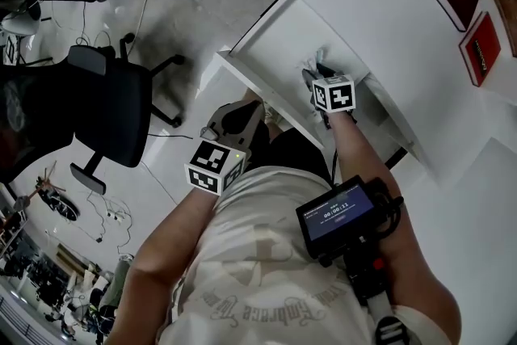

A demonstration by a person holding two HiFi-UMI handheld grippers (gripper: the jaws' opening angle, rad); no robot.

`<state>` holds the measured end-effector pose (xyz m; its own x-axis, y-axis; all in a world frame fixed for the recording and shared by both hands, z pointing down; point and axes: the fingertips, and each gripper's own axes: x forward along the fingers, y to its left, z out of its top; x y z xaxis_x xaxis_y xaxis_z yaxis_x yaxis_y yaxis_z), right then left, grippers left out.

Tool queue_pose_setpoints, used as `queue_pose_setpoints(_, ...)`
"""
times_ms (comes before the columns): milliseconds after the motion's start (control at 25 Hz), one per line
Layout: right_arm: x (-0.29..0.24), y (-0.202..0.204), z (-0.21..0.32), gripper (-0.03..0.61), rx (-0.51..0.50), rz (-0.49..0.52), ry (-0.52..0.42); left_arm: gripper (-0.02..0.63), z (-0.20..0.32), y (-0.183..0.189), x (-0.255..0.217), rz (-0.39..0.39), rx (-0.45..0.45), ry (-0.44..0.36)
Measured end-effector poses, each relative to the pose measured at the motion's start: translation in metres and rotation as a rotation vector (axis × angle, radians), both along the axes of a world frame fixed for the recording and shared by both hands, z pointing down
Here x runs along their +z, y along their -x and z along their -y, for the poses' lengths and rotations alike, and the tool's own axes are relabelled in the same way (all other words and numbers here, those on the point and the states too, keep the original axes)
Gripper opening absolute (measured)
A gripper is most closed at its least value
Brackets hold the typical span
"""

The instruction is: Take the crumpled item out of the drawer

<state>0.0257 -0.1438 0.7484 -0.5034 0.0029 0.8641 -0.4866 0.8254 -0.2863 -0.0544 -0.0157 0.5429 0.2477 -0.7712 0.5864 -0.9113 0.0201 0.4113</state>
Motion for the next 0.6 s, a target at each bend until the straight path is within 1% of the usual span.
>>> queue_pose_setpoints(120,-0.017,-0.003,-0.006,0.189,-0.036,0.033,-0.007,0.023,-0.001,-0.007,-0.011,0.013,0.005,-0.013)
queue_pose_setpoints(240,-0.008,0.005,-0.007,0.189,-0.041,0.06,-0.001,0.023,0.002,0.0,0.003,0.022,0.012,-0.015)
queue_pose_setpoints(480,-0.025,-0.002,-0.011,0.189,0.016,0.11,0.029,0.023,-0.001,-0.008,-0.002,0.024,0.031,-0.016)
queue_pose_setpoints(600,-0.03,-0.002,-0.013,0.189,0.025,0.126,0.031,0.023,-0.001,-0.003,-0.003,0.028,0.023,-0.027)
